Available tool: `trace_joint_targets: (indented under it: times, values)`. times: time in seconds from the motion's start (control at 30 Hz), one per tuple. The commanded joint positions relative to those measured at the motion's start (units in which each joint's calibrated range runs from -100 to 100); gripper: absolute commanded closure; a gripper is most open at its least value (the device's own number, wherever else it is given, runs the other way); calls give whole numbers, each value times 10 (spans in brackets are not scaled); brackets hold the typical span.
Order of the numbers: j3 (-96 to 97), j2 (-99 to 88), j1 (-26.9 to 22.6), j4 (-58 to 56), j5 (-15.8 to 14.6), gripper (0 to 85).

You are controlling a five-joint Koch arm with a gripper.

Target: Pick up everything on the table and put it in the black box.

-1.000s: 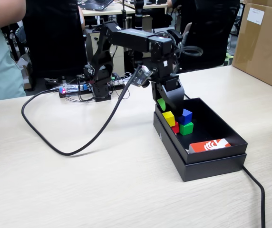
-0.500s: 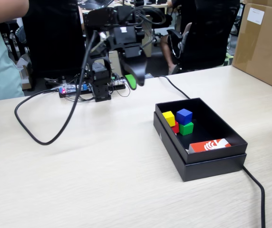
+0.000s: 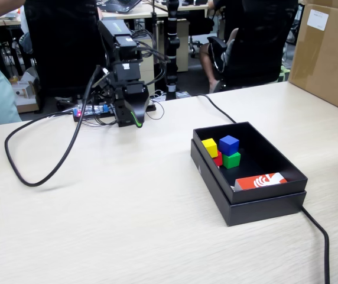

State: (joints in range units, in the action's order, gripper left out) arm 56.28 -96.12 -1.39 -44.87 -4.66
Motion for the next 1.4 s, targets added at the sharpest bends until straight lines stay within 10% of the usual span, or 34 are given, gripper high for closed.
trace_joint_targets:
  times: [0.0,0.63,1.37]
  values:
    - [25,-30,8,57,15,334]
    - [391,-35,22,429,102,352]
    - [400,-34,22,435,104,356]
